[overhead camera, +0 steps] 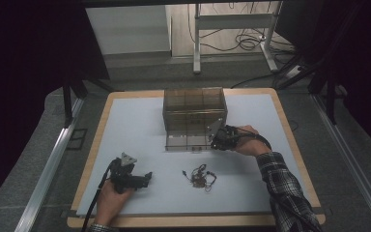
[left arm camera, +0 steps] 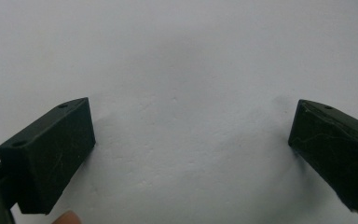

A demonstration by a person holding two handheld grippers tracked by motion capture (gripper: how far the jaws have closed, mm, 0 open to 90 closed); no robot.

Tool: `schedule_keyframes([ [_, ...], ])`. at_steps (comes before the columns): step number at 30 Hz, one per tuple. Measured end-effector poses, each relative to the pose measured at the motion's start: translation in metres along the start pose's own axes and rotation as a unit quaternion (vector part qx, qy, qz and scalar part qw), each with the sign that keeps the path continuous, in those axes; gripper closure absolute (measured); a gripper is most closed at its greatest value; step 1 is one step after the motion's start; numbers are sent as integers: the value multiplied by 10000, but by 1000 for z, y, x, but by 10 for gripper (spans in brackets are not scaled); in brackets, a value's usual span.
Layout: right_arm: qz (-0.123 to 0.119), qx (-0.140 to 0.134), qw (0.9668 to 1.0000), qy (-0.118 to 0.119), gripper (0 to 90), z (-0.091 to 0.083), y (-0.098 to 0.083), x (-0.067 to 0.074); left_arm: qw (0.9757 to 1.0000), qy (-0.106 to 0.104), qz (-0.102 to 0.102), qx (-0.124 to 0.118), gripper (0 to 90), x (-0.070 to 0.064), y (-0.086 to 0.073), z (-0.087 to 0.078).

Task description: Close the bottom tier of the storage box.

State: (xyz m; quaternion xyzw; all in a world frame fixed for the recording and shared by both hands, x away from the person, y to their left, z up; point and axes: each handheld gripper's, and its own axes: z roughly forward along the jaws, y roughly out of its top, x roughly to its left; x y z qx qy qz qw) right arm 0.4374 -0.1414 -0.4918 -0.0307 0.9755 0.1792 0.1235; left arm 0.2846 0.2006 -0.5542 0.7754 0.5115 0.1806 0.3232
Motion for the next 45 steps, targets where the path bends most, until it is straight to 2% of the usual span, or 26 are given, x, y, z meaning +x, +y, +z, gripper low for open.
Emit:
schedule_keyframes([
  [20, 198, -217, 9994, -156, 678, -7, -1, 4, 10000, 0, 1, -1, 5, 0, 0, 0],
  [26, 371, -351, 9985, -190, 639, -10, -2, 6, 10000, 1, 1, 0, 5, 0, 0, 0],
  [33, 680, -445, 9960, -376, 599, -11, -4, 11, 10000, 1, 0, -1, 5, 0, 0, 0],
  [35, 769, -520, 9952, -318, 594, -12, -5, 12, 10000, 1, 0, 1, 5, 0, 0, 0],
  [37, 849, -486, 9944, -401, 589, -13, -6, 13, 10000, 2, 0, 0, 5, 0, 0, 0],
  [38, 910, -552, 9936, -376, 584, -12, -7, 13, 10000, 2, -1, -1, 5, 0, 0, 0],
  [43, 1049, -658, 9908, -541, 564, -14, -9, 14, 10000, 1, -3, 0, 5, 0, 0, 0],
  [45, 1107, -727, 9897, -537, 557, -15, -10, 15, 10000, 2, -3, 0, 5, 0, 0, 0],
])
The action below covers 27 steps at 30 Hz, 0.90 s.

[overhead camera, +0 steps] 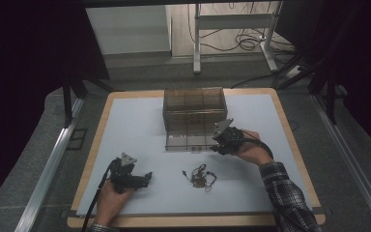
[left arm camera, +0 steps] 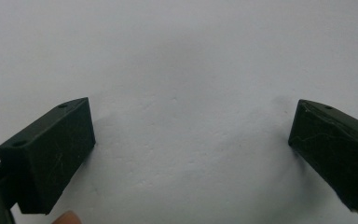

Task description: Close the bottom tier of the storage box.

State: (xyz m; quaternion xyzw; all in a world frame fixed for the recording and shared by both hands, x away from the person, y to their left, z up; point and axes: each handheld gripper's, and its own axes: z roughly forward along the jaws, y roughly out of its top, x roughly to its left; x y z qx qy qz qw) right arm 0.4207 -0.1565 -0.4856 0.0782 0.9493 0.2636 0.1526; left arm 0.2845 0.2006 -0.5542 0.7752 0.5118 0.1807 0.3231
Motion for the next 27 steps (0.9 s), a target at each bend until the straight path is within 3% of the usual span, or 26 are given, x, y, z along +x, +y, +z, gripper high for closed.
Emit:
schedule_keyframes([
  [27, 657, -447, 9968, -118, 499, -13, -10, 27, 10000, -1, -15, 1, 5, 0, 0, 0],
])
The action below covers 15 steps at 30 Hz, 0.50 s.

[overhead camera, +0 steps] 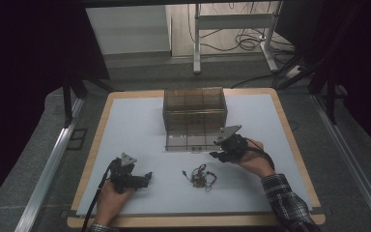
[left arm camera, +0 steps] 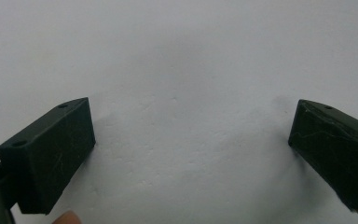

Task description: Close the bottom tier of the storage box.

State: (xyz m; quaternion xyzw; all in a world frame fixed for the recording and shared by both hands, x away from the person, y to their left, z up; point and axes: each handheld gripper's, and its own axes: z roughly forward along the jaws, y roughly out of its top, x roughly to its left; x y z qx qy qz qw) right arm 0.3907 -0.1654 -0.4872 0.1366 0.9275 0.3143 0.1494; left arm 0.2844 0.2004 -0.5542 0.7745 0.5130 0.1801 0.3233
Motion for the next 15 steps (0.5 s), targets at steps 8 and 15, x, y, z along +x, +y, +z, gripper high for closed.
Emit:
schedule_keyframes([
  [8, 172, -56, 9998, 32, 484, 0, -2, 9, 10000, 1, 1, -1, 5, 0, 0, 0],
  [15, 288, 10, 9994, 171, 430, 2, -4, 18, 10000, 0, 0, 0, 5, 0, 0, 0],
])
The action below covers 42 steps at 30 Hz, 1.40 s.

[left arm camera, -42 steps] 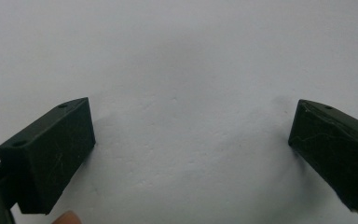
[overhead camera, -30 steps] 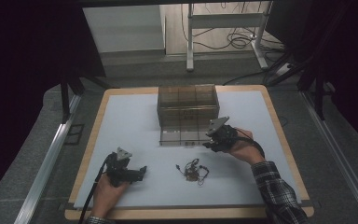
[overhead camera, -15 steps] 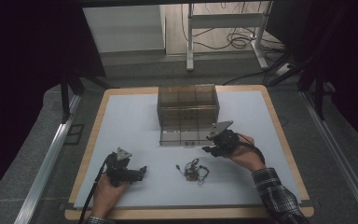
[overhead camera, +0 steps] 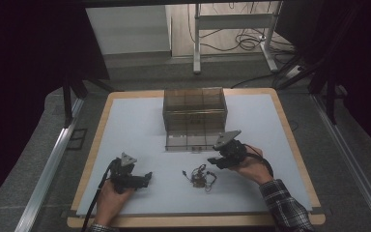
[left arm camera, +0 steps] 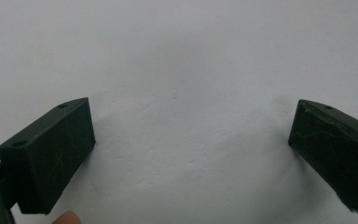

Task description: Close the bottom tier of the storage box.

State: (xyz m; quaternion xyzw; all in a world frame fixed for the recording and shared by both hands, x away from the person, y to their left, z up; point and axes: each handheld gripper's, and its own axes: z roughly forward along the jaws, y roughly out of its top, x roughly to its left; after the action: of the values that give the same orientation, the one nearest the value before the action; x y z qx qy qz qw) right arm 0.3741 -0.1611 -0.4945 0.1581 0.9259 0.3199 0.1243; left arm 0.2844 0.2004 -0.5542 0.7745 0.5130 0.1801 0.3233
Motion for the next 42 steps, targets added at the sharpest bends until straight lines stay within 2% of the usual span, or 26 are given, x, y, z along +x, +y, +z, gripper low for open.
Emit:
schedule_keyframes([
  [7, 80, -85, 9998, 162, 399, -2, 0, 8, 10000, 0, 0, 0, 5, 0, 0, 0],
  [15, 144, -27, 9998, 95, 367, -2, -2, 14, 10000, -1, -1, 1, 5, 0, 0, 0],
  [21, 126, -99, 9999, 53, 346, -5, -1, 16, 10000, -3, -1, -1, 5, 0, 0, 0],
  [29, 144, -121, 9998, 113, 342, -7, -2, 22, 10000, 0, 2, 6, 5, 0, 0, 0],
  [35, 223, -241, 9994, 146, 339, -10, -2, 28, 10000, 3, -6, -2, 5, 0, 0, 0],
  [42, 147, -272, 9993, 219, 341, -10, 0, 35, 10000, 2, -16, -12, 5, 0, 0, 0],
])
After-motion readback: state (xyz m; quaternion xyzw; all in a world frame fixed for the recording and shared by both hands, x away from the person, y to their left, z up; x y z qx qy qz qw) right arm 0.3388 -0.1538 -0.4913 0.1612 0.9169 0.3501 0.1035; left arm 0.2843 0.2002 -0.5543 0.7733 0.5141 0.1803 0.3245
